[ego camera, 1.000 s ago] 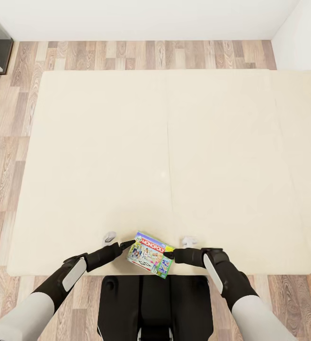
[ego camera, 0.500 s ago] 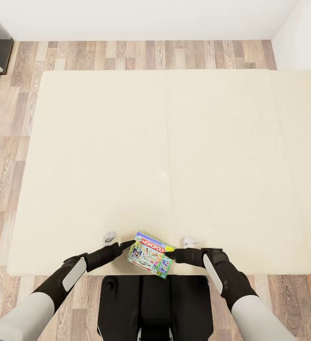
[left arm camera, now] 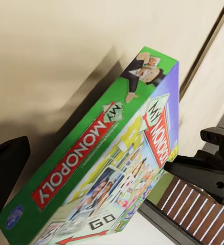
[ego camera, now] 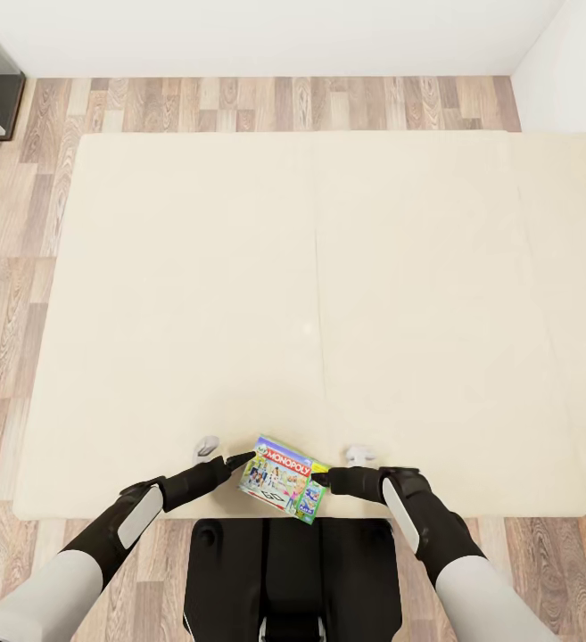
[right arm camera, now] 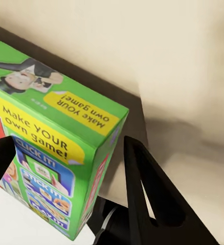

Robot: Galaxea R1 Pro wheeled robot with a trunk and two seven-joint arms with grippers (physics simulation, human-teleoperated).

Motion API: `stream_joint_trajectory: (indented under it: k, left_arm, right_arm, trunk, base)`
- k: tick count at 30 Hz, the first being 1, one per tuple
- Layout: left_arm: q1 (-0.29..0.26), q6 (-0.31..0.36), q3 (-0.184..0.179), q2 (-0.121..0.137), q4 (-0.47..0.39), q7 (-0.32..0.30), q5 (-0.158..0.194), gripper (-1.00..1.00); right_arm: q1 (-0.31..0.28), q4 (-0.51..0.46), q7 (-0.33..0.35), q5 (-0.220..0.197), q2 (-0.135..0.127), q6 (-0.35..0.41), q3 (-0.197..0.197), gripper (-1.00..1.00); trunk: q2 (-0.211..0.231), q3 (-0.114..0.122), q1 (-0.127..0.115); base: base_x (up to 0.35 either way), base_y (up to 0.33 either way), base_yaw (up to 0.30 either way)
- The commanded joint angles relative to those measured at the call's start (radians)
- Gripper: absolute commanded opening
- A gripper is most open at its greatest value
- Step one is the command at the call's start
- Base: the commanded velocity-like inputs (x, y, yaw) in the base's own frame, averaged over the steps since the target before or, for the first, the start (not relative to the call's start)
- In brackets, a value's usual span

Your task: Put all the toys in the child's room - the three board games (two on the bed and one on the table), the two jigsaw puzzles on the table, and the tennis ball on the table - inside the toy box on the table in the child's room.

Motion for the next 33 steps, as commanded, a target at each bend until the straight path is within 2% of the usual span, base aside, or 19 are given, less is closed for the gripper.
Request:
stream_joint_trajectory:
  k: [1,33]
  left_arm:
    - [-0.001,0.005,-0.005,0.001,0.000,0.002,0.009,1.00]
    - [0.000,0.005,-0.006,0.000,0.000,0.002,0.008,1.00]
  right_arm:
    - [0.000,-0.002,-0.008,0.011,0.000,-0.002,-0.004,1.00]
    - [-0.001,-0.002,-0.018,0.012,0.000,-0.002,-0.006,1.00]
  trunk:
    - [-0.001,-0.001,0.001]
    - [-0.001,-0.001,0.001]
  base:
    - [0.000,0.000,0.000]
    - [0.000,0.000,0.000]
